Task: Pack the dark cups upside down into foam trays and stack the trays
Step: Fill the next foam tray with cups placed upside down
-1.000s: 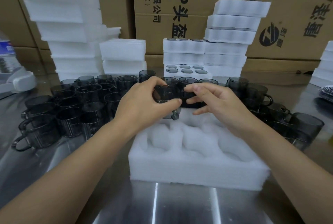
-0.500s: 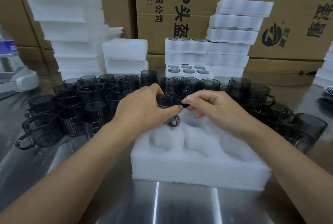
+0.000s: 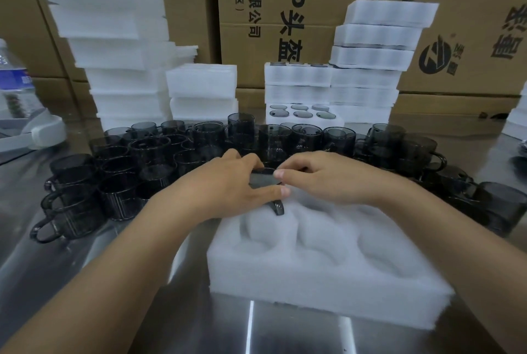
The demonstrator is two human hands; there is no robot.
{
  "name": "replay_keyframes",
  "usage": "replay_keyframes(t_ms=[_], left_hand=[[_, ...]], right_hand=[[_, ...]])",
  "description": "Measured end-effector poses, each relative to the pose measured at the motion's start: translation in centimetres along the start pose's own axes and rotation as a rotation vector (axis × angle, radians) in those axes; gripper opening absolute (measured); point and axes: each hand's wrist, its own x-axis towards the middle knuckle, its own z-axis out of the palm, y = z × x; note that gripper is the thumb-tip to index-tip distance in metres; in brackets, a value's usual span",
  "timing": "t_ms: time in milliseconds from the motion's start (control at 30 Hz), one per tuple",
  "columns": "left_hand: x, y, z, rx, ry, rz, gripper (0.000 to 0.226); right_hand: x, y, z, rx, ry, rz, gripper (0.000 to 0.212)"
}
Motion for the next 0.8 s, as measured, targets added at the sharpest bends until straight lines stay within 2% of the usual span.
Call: replay_keyframes(t_ms=[67,200,367,467,600,800], left_hand=[[-0.1,-0.3,-0.6,-0.073,-0.043,0.047,0.093],[-0.1,-1.6,-1.8,-0.127,-0.125,0.073,0.059],[0.5,-2.5,-1.9,-0.263,-0.126,0.044,0.054],[0.7,-2.4,-1.8,-0.222,-0.102,0.088,0.048],[0.9,-2.1,-1.4,-0.070,-0.102,0.078,0.051],[1.0,-2.1,-1.3,-0.042,-0.126,0.076,0.053]], right_hand=[[0.0,0.2,0.5,0.019,0.054,0.002,0.033],[-0.6,1.0,0.8,0.191,0.100,-0.068,0.018],[-0.6,1.2,1.0,0.262,0.094,-0.125,0.021],[-0.5,1.5,1.0,0.281,0.068,-0.133,0.023],[-0.4,1.4,0.9,0.161,0.025,-0.112,0.030],[-0.6,1.4,0.8,0.125,-0.015,-0.118,0.024]])
